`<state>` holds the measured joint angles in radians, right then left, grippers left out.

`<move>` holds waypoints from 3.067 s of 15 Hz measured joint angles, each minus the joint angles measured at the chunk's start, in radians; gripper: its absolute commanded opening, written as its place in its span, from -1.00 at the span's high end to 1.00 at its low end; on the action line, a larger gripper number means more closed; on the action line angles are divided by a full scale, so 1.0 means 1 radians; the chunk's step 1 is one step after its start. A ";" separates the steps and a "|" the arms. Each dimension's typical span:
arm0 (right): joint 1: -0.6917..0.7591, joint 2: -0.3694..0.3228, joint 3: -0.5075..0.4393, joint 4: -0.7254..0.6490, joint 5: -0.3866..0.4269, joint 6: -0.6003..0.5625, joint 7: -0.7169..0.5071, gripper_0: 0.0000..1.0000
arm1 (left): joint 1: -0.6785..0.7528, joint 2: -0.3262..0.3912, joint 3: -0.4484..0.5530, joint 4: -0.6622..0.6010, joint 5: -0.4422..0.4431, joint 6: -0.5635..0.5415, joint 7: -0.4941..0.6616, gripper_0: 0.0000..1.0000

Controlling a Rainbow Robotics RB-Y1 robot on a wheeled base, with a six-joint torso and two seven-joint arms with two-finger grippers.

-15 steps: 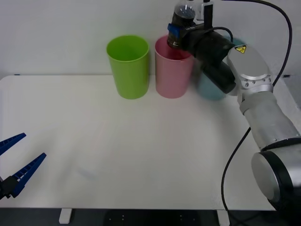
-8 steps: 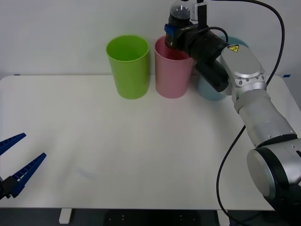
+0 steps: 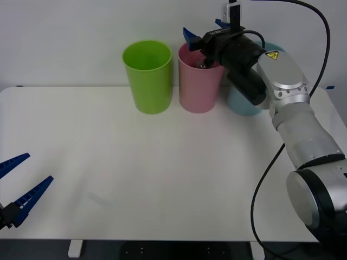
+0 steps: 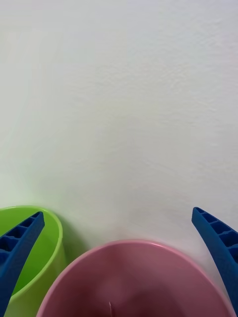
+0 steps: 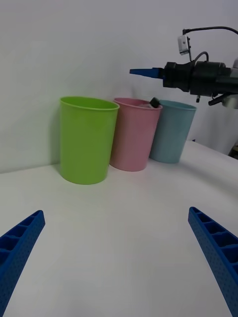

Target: Grasp the object on the table and drop it into the matching bin: aluminum can to the light blue bin, PET bottle to the pink bin.

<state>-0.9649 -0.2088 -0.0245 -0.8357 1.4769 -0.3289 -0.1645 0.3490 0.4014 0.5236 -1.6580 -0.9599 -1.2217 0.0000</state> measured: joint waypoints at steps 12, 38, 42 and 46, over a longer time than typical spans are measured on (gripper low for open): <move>0.262 -0.041 -0.006 -0.356 -0.030 -0.046 -0.002 -1.00 | 0.000 0.000 0.000 0.000 0.000 0.000 0.000 -1.00; 1.103 -0.236 -0.268 -1.024 -0.225 -0.435 0.091 -1.00 | 0.000 0.000 0.000 0.000 0.000 0.000 0.000 -1.00; 1.201 -0.236 -0.328 -1.024 -0.273 -0.452 0.222 -1.00 | 0.000 0.000 0.000 0.000 0.000 0.000 0.000 -1.00; 1.296 -0.236 -0.372 -1.023 -0.328 -0.483 0.278 -1.00 | 0.000 0.000 0.000 0.000 0.000 0.000 0.000 -1.00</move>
<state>0.3314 -0.4449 -0.3965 -1.8591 1.1489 -0.8118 0.1134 0.3490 0.4014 0.5236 -1.6581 -0.9599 -1.2217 0.0000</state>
